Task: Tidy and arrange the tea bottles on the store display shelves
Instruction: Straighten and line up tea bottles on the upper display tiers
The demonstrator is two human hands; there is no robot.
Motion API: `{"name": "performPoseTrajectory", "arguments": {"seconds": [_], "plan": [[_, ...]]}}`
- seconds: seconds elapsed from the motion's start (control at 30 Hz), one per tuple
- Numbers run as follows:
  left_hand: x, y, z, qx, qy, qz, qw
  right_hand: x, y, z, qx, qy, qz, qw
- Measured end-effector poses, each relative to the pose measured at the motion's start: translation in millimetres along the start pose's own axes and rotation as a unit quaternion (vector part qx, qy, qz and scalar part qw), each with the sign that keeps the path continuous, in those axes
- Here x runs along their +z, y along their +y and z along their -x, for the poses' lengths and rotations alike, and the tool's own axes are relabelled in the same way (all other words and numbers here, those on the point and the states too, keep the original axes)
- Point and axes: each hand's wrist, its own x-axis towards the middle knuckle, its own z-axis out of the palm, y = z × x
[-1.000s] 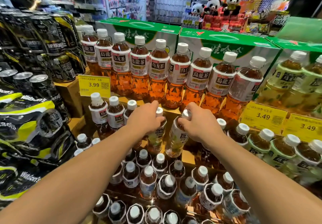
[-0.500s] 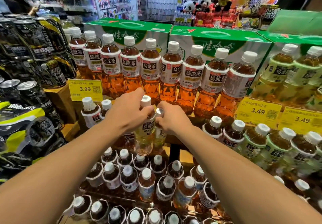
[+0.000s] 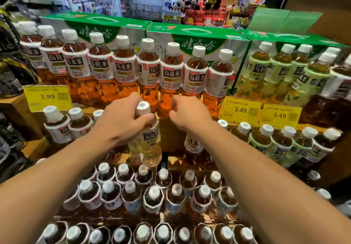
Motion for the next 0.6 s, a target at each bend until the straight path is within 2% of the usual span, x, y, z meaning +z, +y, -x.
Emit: {"name": "performPoseTrajectory", "arguments": {"seconds": [0.1, 0.23, 0.4, 0.6], "plan": [[20.1, 19.2, -9.4, 0.009, -0.01, 0.006, 1.0, -14.1, 30.2, 16.3, 0.034, -0.009, 0.132, 0.991], [48.9, 39.4, -17.2, -0.02, -0.033, 0.01, 0.999, -4.4, 45.0, 26.8, 0.024, -0.065, 0.195, 0.978], [73.9, 42.0, -20.3, -0.048, -0.045, -0.008, 0.998, 8.0, 54.1, 26.3, 0.017, -0.083, 0.109, 0.99], [90.9, 45.3, -28.5, -0.074, -0.055, 0.003, 0.996, -15.6, 52.2, 41.2, -0.004, -0.071, 0.046, 0.996]]}}
